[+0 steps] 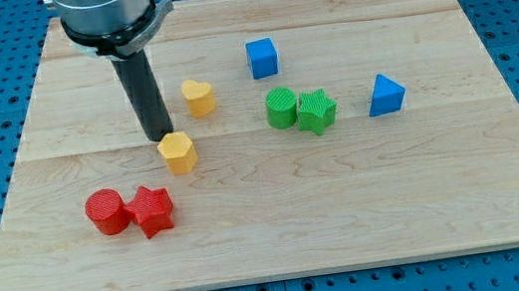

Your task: Push the yellow hexagon to the yellow heart

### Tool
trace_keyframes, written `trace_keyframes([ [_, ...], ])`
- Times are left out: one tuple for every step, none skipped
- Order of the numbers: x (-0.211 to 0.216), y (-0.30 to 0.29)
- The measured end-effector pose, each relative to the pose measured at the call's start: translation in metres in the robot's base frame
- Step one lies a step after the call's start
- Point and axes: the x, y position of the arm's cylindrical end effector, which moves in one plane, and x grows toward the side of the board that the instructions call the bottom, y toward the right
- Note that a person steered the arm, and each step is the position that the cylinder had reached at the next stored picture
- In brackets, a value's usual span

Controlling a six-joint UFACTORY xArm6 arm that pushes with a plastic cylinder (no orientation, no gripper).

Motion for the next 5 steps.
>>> trace_keyframes([
  [0.045,0.061],
  [0.075,0.071],
  [0.131,0.066],
  [0.166,0.059],
  [0.137,0.025],
])
